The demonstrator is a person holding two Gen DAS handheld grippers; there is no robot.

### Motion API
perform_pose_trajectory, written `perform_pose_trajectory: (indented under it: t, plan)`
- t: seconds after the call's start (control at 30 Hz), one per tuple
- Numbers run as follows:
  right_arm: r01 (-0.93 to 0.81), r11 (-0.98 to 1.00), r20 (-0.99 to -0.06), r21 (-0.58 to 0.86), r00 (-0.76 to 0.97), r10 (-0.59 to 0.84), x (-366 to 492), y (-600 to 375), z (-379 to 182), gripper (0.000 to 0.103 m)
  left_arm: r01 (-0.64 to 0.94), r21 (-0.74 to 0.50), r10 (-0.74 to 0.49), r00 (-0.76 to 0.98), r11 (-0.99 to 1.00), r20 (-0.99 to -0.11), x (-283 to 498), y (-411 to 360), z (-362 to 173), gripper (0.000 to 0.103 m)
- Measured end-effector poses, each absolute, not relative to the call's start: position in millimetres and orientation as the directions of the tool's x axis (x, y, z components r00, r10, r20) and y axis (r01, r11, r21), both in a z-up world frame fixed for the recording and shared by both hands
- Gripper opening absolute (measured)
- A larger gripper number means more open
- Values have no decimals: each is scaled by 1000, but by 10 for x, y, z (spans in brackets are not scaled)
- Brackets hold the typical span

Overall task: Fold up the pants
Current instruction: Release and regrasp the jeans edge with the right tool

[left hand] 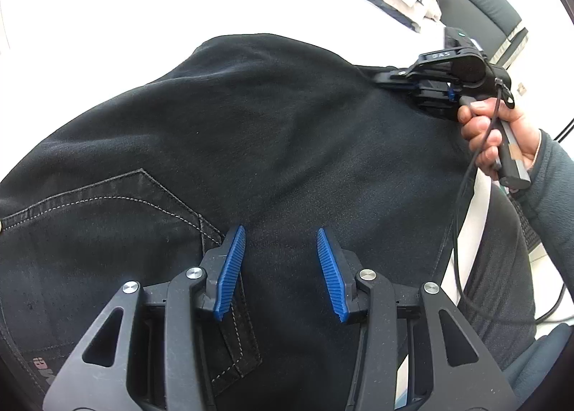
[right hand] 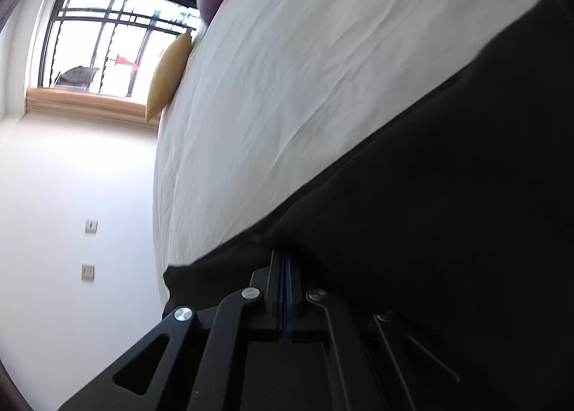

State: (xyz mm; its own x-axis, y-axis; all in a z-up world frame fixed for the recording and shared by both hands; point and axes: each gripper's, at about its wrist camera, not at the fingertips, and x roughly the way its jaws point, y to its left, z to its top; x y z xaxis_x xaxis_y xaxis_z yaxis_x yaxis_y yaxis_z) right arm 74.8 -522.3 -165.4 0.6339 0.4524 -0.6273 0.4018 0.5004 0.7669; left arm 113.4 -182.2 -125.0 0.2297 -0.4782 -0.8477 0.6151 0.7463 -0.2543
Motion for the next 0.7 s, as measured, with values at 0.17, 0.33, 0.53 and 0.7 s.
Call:
perform_pose_trajectory:
  t: [0.17, 0.33, 0.53, 0.7]
  plan:
    - [182, 597, -577, 782, 575, 581, 993, -4452, -1160, 32, 612, -260, -486, 236, 747, -842, 1148, -1803, -1293, 41]
    - [-76, 607, -543, 791, 370, 754, 1562, -3256, -1139, 47, 611, -262, -487, 236, 747, -841, 1121, -1754, -1291, 41]
    - [239, 582, -604, 777, 544, 583, 1873, -4154, -1628, 0, 602, -305, -522, 222, 738, -823, 1181, -1691, -1313, 41]
    - [238, 588, -587, 773, 619, 522, 1285, -4617, -1222, 56, 601, -293, -515, 235, 744, -824, 1179, -1612, -1303, 41]
